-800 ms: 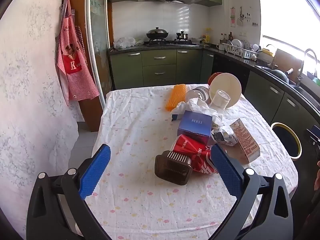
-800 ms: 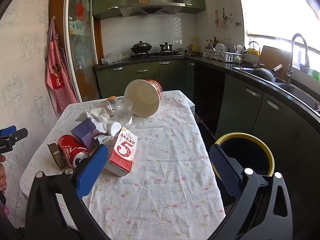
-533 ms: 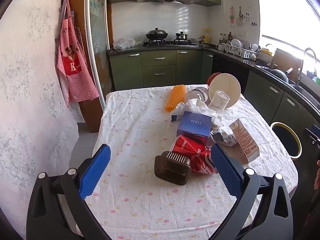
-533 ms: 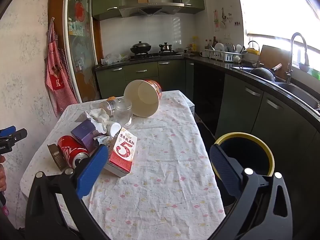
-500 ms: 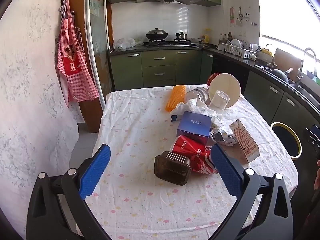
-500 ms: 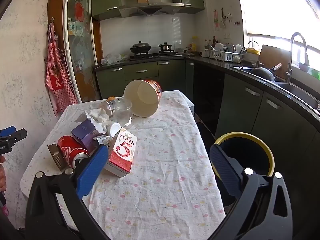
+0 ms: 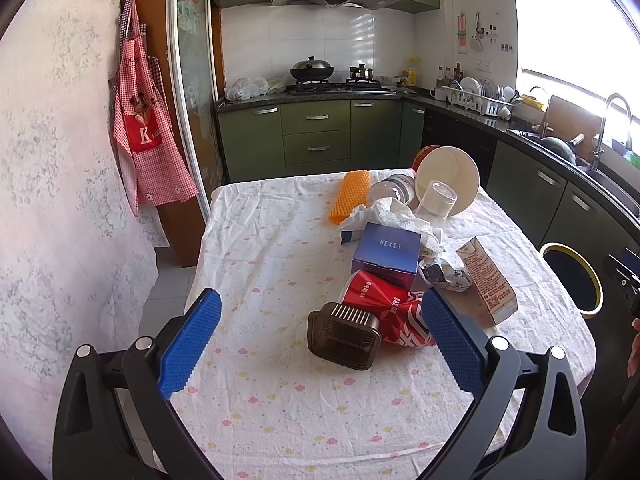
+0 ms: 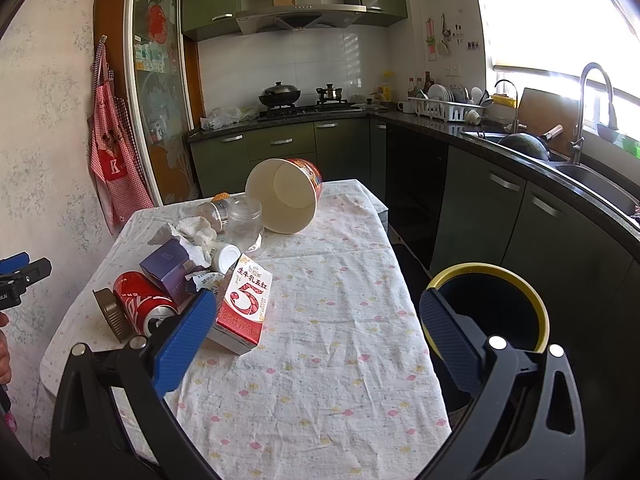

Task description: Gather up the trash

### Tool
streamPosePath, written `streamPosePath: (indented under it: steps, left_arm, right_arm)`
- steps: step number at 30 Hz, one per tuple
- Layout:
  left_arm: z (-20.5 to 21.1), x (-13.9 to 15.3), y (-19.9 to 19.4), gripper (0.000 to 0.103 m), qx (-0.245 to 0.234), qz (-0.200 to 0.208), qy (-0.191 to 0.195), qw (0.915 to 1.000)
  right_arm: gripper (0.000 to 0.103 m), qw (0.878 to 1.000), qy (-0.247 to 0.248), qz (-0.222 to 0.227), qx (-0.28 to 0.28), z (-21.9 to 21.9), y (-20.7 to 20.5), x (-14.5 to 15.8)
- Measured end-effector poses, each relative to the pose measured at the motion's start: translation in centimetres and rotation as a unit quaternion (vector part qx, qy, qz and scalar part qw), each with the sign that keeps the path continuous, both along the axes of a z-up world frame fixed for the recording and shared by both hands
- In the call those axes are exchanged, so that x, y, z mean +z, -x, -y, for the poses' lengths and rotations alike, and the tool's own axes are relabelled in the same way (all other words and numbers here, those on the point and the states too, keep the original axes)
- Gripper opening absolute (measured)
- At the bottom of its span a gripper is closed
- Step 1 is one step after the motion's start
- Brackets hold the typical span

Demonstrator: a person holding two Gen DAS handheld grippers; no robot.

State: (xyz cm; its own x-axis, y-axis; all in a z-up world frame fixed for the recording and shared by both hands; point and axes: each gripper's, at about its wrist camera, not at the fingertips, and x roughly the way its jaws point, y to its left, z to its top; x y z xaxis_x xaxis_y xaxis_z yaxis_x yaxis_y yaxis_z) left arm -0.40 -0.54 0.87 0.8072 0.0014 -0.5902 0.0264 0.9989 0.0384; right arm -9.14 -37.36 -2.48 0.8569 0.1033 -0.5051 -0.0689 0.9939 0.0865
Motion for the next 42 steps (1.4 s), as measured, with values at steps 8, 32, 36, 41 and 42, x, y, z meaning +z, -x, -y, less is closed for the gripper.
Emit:
streamPosePath:
  steps: [8, 32, 36, 41, 42]
  left_arm:
    - [0.02, -0.04, 0.1, 0.099, 0.0, 0.0, 0.0, 1.0]
    - [0.06, -0.05, 0.26, 0.099, -0.002, -0.001, -0.002, 1.0]
    - [0.12, -0.19, 0.29, 0.099, -0.005, -0.002, -0.002, 1.0]
    - [0.37, -0.17, 0.11, 0.099, -0.006, -0.003, -0.005, 1.0]
    - [0.43, -0.18, 0.08, 0.099, -0.007, -0.003, -0.005, 1.0]
  right_arm:
    - [0.097, 1.0, 0.0, -0.001, 0.0, -0.04, -0.07, -0.11]
    - [0.097, 1.0, -0.001, -0.002, -0.002, 0.09, -0.12, -0.4]
    - [0.097, 1.0, -0.001, -0.002, -0.002, 0.12, -0.14, -0.38]
    - [0.097, 1.0, -0.001, -0.003, -0.002, 0.17, -0.17, -0.4]
    - [0.097, 1.0, -0.002, -0.002, -0.002, 0.15, -0.16, -0.39]
